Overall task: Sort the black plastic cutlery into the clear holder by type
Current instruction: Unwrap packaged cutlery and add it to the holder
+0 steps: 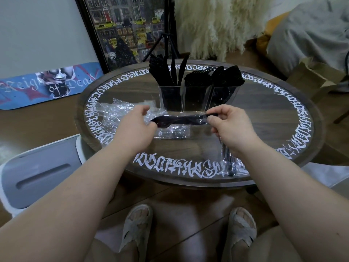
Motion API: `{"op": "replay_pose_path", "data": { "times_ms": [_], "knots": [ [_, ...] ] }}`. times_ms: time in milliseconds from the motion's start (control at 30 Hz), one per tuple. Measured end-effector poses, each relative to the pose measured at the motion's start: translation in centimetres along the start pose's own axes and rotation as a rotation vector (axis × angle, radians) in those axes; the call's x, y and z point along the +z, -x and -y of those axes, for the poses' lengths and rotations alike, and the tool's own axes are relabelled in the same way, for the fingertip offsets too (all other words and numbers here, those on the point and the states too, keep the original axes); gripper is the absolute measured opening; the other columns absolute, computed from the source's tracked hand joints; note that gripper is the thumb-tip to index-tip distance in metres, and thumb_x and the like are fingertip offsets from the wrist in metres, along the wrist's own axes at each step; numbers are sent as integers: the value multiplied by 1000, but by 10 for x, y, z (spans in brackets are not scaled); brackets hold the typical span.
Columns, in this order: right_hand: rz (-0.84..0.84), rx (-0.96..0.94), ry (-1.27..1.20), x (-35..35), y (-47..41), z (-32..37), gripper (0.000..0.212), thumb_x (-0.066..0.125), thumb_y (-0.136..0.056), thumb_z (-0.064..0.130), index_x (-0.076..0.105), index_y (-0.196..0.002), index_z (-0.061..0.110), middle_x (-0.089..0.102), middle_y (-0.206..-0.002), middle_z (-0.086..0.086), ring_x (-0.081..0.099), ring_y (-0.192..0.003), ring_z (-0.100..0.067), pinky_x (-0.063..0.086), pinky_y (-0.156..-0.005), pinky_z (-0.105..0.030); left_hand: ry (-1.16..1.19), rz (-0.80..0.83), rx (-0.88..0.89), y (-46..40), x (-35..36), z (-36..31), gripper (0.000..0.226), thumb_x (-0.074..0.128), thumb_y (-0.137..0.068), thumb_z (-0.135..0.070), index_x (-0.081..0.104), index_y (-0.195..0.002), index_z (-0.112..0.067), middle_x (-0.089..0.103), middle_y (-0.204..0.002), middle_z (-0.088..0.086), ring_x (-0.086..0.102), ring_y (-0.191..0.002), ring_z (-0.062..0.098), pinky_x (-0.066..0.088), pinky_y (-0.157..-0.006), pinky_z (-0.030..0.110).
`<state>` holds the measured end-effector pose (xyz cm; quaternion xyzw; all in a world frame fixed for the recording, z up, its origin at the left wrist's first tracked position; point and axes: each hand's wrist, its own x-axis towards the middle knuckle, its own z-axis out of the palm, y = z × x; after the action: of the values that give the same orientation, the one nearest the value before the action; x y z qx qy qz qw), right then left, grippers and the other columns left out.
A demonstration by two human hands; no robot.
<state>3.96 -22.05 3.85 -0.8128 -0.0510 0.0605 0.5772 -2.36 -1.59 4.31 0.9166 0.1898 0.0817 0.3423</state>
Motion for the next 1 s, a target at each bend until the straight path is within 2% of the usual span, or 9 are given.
{"op": "replay_pose_path", "data": {
  "times_ms": [100, 167, 267, 467, 600, 700, 800, 900, 1000],
  "knots": [
    [-4, 39, -36, -2, -1, -1, 16, 62, -88, 6, 66, -86, 22, 63, -75, -3, 54, -49, -4, 43, -54, -23, 136, 31, -104, -4, 0, 7, 34, 45, -96, -11, 54, -127, -19, 72, -88, -1, 63, -71, 7, 49, -58, 27],
    [30, 69, -62, -3, -1, -2, 15, 62, -88, 7, 67, -88, 20, 63, -74, -2, 53, -51, -5, 42, -51, -22, 180, -5, -105, -5, -1, 8, 28, 48, -95, -12, 59, -120, -18, 70, -77, -5, 66, -72, 10, 55, -65, 33],
    [74, 109, -92, -1, -2, -2, 14, 62, -88, 6, 68, -86, 19, 63, -67, 3, 53, -52, -7, 41, -48, -20, 164, -46, -78, -7, -3, 8, 24, 55, -92, -14, 61, -114, -20, 68, -78, -7, 65, -72, 17, 54, -76, 35],
    [43, 165, -183, -4, -5, -1, 13, 60, -89, 1, 68, -85, 11, 62, -69, -2, 54, -53, -9, 42, -46, -18, 100, -105, -26, -11, -6, 16, 18, 60, -91, -17, 59, -108, -20, 67, -75, -5, 64, -73, 8, 50, -64, 28],
    [-73, 201, -220, -18, -12, -5, 18, 56, -91, -2, 63, -79, 11, 61, -71, -7, 57, -51, -9, 45, -47, -19, -95, -185, -64, -18, -15, 31, 29, 53, -92, -15, 58, -120, -16, 66, -85, 1, 63, -87, 24, 47, -77, 32],
    [-116, 206, -211, -23, -15, -11, 19, 55, -91, -2, 62, -78, 10, 62, -75, -10, 59, -52, -9, 49, -52, -20, -220, -184, -120, -18, -12, 39, 45, 51, -92, -16, 45, -136, -17, 53, -128, 12, 50, -116, 31, 40, -95, 41],
    [-117, 182, -172, -20, -15, -13, 20, 55, -91, -2, 63, -78, 11, 62, -75, -10, 61, -53, -9, 50, -53, -21, -306, -217, 71, -11, 0, 33, 50, 54, -90, -18, 42, -139, -18, 37, -142, 10, 34, -131, 31, 31, -108, 44],
    [-105, 155, -138, -17, -13, -12, 21, 55, -91, -2, 62, -78, 12, 62, -73, -9, 61, -57, -12, 51, -58, -25, -378, -12, 288, -6, 17, 23, 46, 50, -95, -26, 43, -140, -23, 35, -148, 4, 28, -137, 26, 26, -114, 44],
    [-114, 138, -136, -19, -12, -12, 22, 55, -91, -1, 63, -77, 13, 62, -72, -9, 61, -57, -12, 50, -58, -25, -485, 265, 278, -5, 31, 23, 51, 40, -98, -39, 29, -147, -28, 21, -157, 1, 16, -144, 24, 20, -117, 44]
  ]
}}
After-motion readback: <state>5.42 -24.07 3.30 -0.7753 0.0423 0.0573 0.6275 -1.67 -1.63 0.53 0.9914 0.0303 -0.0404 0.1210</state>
